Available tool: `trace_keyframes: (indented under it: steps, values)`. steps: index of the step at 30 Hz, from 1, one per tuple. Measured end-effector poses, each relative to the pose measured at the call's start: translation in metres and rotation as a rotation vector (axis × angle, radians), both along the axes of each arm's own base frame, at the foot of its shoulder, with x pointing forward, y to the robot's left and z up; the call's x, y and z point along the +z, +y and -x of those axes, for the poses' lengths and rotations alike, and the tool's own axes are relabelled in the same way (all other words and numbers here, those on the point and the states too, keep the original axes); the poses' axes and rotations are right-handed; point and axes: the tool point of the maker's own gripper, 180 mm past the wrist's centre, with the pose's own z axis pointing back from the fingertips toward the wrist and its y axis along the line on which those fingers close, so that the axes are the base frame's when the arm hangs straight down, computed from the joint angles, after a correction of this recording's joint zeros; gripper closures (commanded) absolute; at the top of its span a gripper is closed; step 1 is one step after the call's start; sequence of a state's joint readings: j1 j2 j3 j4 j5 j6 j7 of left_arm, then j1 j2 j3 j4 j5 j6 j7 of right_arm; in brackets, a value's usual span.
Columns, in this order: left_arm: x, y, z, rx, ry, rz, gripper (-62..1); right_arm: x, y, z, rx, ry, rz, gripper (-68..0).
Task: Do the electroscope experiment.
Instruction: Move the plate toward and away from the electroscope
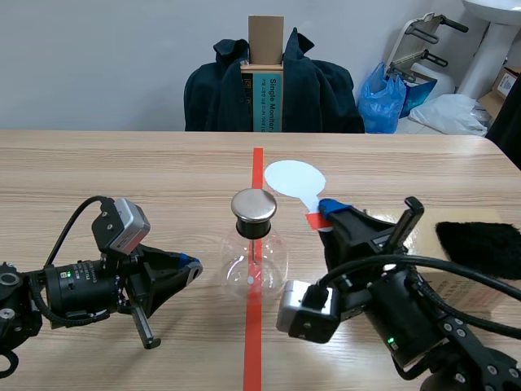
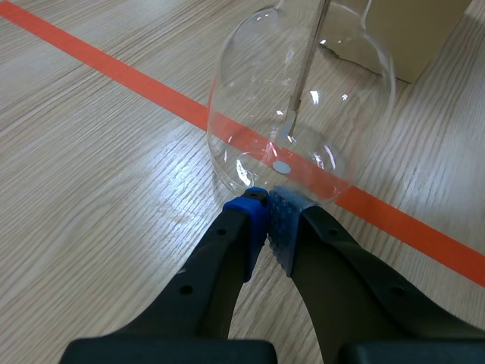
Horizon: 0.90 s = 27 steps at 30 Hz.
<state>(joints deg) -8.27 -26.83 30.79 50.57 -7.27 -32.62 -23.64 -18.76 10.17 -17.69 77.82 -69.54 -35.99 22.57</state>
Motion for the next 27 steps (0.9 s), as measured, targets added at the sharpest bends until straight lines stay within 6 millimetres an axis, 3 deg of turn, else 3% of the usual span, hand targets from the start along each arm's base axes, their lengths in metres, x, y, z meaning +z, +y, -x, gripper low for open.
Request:
trace_keyframes:
  steps: [6,14,27]
  values:
    - [0.0,0.0,0.0,0.0,0.0,0.0,-2.1,-0.001,-0.017,-0.008,-0.107,0.011,-0.005,-0.8]
    - [0.0,0.0,0.0,0.0,0.0,0.0,-2.1,-0.002,-0.026,-0.012,-0.161,0.017,-0.007,-0.8]
    - [0.0,0.0,0.0,0.0,0.0,0.0,-2.1,0.002,0.02,0.013,0.132,-0.014,0.004,-0.8]
